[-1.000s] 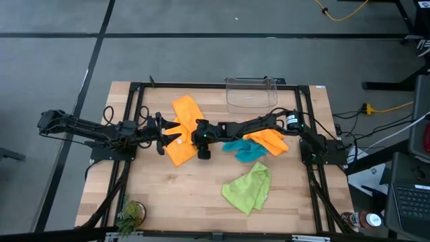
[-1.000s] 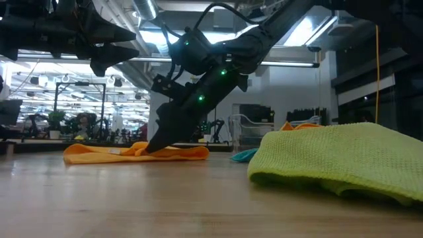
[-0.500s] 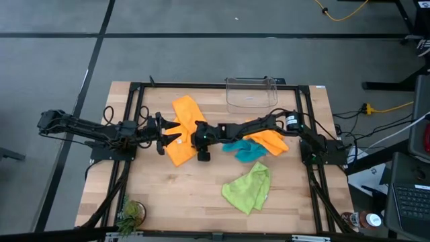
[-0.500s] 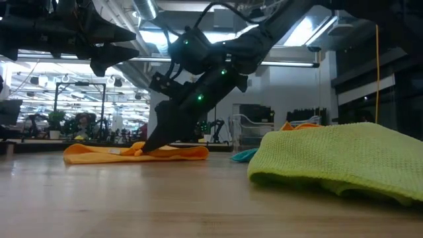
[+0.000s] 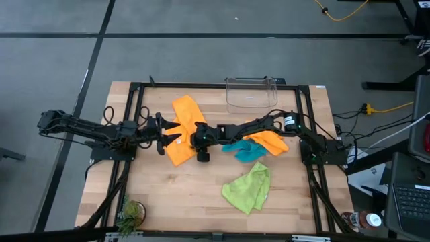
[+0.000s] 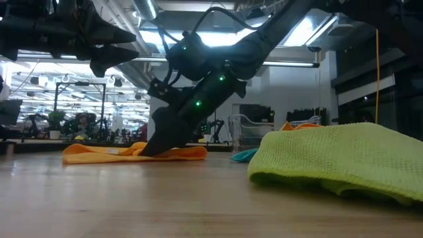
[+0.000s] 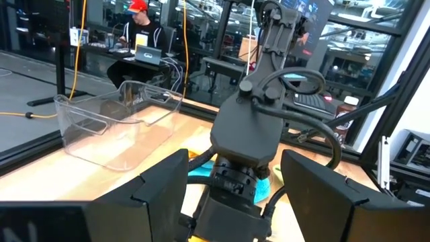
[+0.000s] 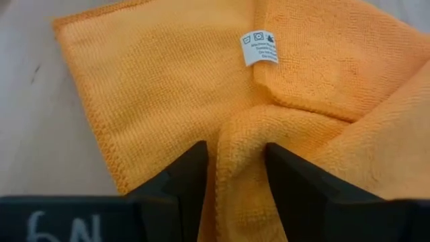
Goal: Fold microfiber towels
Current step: Fold the left yellow microfiber cloth
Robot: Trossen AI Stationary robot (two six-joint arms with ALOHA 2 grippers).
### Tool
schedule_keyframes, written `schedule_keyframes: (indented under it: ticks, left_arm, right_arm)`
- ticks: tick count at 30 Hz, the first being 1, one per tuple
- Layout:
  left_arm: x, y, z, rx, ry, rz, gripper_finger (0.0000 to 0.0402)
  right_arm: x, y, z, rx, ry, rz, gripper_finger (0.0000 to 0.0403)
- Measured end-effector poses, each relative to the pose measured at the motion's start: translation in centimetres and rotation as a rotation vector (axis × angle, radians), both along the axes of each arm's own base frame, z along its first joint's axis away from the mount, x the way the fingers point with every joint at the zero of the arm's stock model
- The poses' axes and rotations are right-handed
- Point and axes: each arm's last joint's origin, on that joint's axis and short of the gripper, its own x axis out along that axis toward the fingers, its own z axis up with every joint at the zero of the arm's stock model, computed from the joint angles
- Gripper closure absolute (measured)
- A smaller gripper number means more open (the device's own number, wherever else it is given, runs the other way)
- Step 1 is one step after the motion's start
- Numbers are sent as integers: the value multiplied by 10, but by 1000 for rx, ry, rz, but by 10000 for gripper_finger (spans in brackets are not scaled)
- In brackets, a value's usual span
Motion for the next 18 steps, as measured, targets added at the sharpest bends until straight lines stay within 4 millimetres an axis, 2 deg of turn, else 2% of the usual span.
schedule_keyframes:
  ticks: [7, 12, 18]
  left_arm:
    - [0, 0, -1, 1, 12, 0, 170]
    - [0, 0, -3, 2, 30, 0, 170]
    - [-1, 0, -14, 7, 145, 0, 170]
  right_arm:
    - [1, 0, 1, 0, -1, 0, 252]
    - [0, -1, 1, 0, 6, -2, 286]
    - [0, -3, 1, 30, 6, -33, 334]
